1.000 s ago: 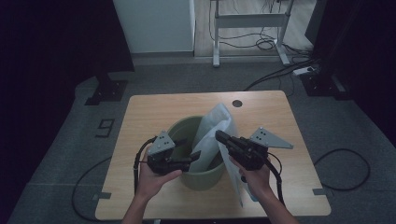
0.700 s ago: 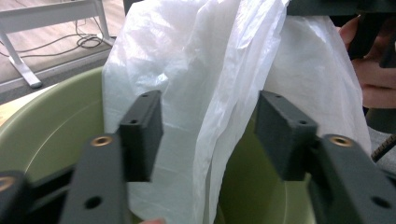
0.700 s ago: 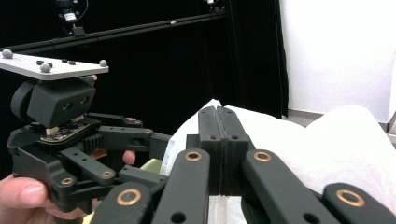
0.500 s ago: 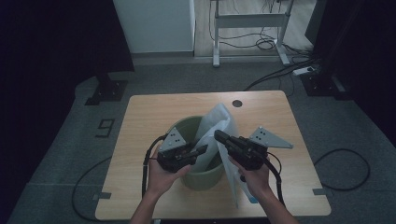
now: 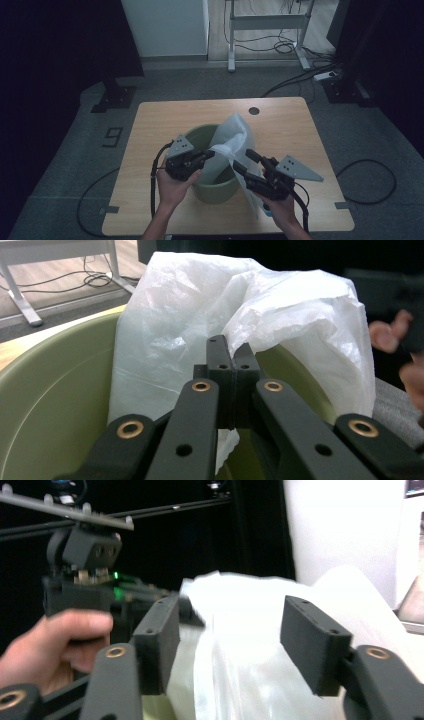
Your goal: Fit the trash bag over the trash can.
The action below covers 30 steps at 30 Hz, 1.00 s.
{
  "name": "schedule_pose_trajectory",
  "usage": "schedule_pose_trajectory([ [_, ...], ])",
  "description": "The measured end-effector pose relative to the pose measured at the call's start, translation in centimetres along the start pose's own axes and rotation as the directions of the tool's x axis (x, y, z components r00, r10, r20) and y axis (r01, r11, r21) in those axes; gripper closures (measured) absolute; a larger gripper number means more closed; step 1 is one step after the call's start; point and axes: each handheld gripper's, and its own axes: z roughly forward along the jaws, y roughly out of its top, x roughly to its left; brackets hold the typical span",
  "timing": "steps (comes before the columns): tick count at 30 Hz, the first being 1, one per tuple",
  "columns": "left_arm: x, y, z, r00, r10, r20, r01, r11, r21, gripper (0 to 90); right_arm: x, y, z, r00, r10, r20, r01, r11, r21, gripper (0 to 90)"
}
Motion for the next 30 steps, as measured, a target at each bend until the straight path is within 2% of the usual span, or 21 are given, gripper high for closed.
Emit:
schedule_pose_trajectory([
  [5,0.2,-0.1,-0.1,0.9999,-0.016,-0.001,0.016,0.9997,-0.015,90.0,0.7,-2.8,-1.7,0.9978,-0.012,0.065,0.011,1.000,0.016,33.9],
  [10,0.1,-0.2,0.0,0.9998,-0.017,0.003,0.017,0.9998,-0.012,90.0,0.6,-5.1,-2.8,0.9921,-0.002,0.126,0.000,1.000,0.016,33.5],
  [22,0.4,-0.3,0.0,0.9995,-0.029,0.009,0.029,0.9995,-0.012,90.0,0.5,-7.5,-3.1,0.9861,-0.008,0.166,-0.003,0.998,0.067,32.6],
  [26,0.4,-0.3,0.0,0.9994,-0.030,0.014,0.030,0.9995,-0.012,90.0,0.5,-8.3,-2.8,0.9794,-0.029,0.200,0.010,0.995,0.095,37.6],
  [30,0.3,-0.2,0.0,0.9994,-0.026,0.021,0.027,0.9996,-0.011,90.0,0.0,-9.0,-2.3,0.9689,-0.033,0.245,-0.002,0.990,0.141,48.4],
])
